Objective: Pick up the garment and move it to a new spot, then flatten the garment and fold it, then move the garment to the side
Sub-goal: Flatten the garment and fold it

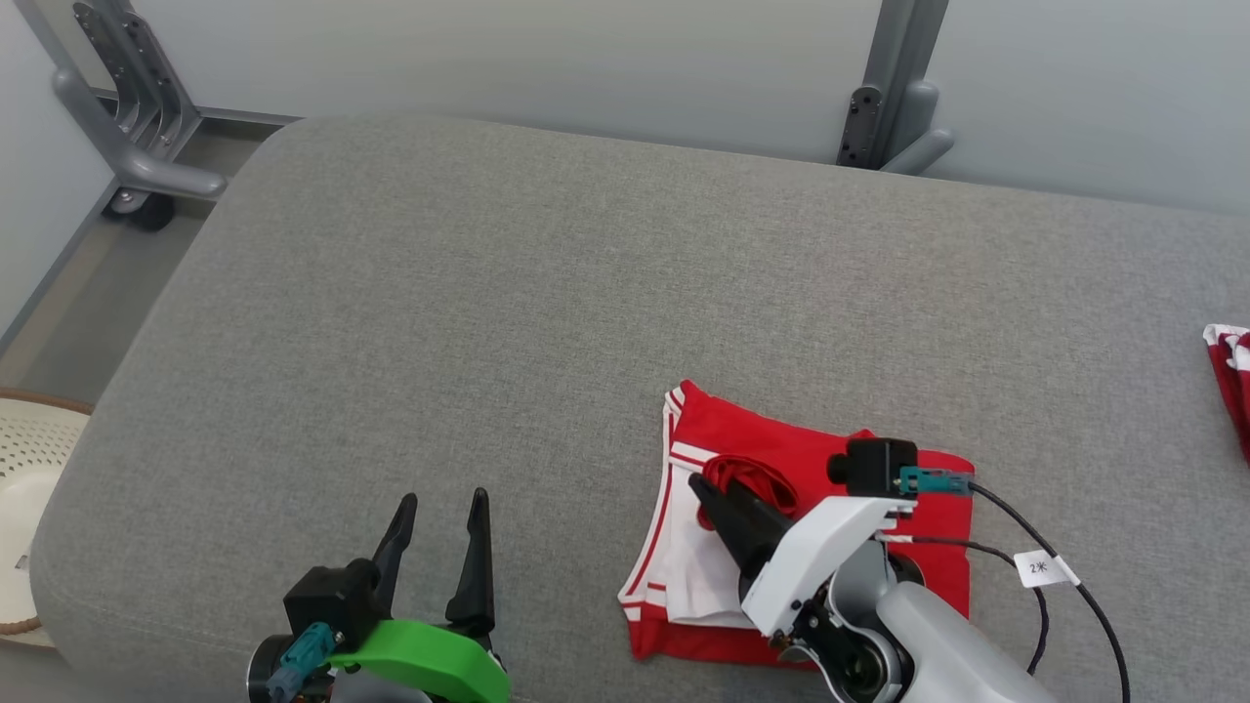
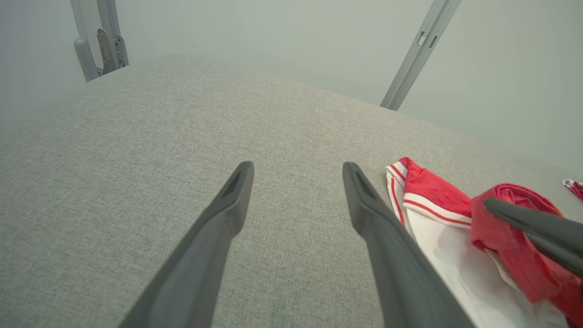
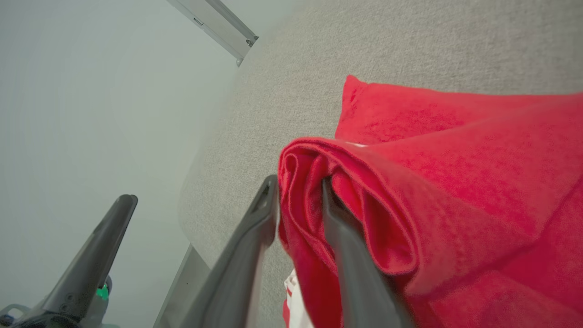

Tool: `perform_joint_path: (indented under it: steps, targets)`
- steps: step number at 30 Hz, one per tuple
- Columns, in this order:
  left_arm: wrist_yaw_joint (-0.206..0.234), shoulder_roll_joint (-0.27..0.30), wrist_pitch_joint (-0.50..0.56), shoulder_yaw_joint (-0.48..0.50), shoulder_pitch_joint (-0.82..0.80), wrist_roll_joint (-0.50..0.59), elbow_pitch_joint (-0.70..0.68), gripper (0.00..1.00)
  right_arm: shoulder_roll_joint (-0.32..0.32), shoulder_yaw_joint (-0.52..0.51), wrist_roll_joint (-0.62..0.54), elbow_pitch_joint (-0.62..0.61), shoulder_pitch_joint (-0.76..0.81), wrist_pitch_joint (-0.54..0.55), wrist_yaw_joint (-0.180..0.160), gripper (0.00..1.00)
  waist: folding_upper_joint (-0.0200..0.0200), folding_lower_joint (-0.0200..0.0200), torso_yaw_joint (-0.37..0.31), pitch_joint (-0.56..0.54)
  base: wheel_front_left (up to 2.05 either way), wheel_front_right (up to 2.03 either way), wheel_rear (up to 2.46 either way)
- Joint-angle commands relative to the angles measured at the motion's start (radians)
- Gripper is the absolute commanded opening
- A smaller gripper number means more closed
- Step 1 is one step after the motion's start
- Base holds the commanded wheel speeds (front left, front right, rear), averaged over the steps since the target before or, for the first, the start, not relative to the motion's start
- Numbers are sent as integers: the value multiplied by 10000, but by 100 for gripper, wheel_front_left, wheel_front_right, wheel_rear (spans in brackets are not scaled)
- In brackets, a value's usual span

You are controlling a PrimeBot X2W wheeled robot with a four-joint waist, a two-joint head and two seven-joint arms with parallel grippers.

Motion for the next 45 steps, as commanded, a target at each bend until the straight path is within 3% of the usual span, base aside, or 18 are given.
perform_joint_path:
  steps: [1, 9, 18, 28, 34, 35, 36, 37, 38, 45]
  targets:
    - [-33, -30, -75, 23, -106, 67, 21, 100, -21, 152, 77, 122, -180, -117, 1, 100, 0, 0, 49, -17, 0, 0, 0]
    - [-70, -43, -64, 42, -41, 129, 79, 100, -20, 929, 186, 551, -664, -761, 1, 100, 0, 0, 110, -111, 0, 0, 0]
    - [-55, 18, -67, 25, 198, 150, 60, 100, -29, 1748, -559, 197, -839, -904, 1, 100, 0, 0, -182, -382, 0, 0, 0]
    - [21, 91, -33, -32, 343, 109, -28, 100, -207, -8, -2775, 2, -388, -2156, 1, 100, 0, 0, -641, -600, 0, 0, 0]
    - [29, 89, -23, -119, 328, 99, -88, 100, -367, -1080, -3871, -125, 311, -2190, 1, 100, 0, 0, -792, -590, 0, 0, 0]
    - [26, 91, -17, -129, 309, 96, -92, 100, -364, -1151, -3974, -126, 432, -2119, 1, 57, 0, 0, -796, -582, 0, 0, 0]
    - [23, 91, -14, -142, 288, 94, -89, 100, -407, -1205, -4080, -109, 529, -2050, 1, 41, 0, 0, -793, -573, 0, 0, 0]
    - [16, 90, -11, -154, 258, 93, -91, 100, -434, -1244, -4138, -107, 628, -1977, 1, 17, 0, 0, -784, -562, 0, 0, 0]
    - [7, 86, -7, -172, 230, 91, -91, 100, -454, -1271, -4156, -90, 723, -1924, 1, 0, 0, 0, -770, -548, 0, 0, 0]
    - [-39, 70, 0, -216, 83, 75, -26, 100, -899, -1023, -4494, 425, 955, -1742, 1, 0, 0, 0, -442, -420, 0, 0, 0]
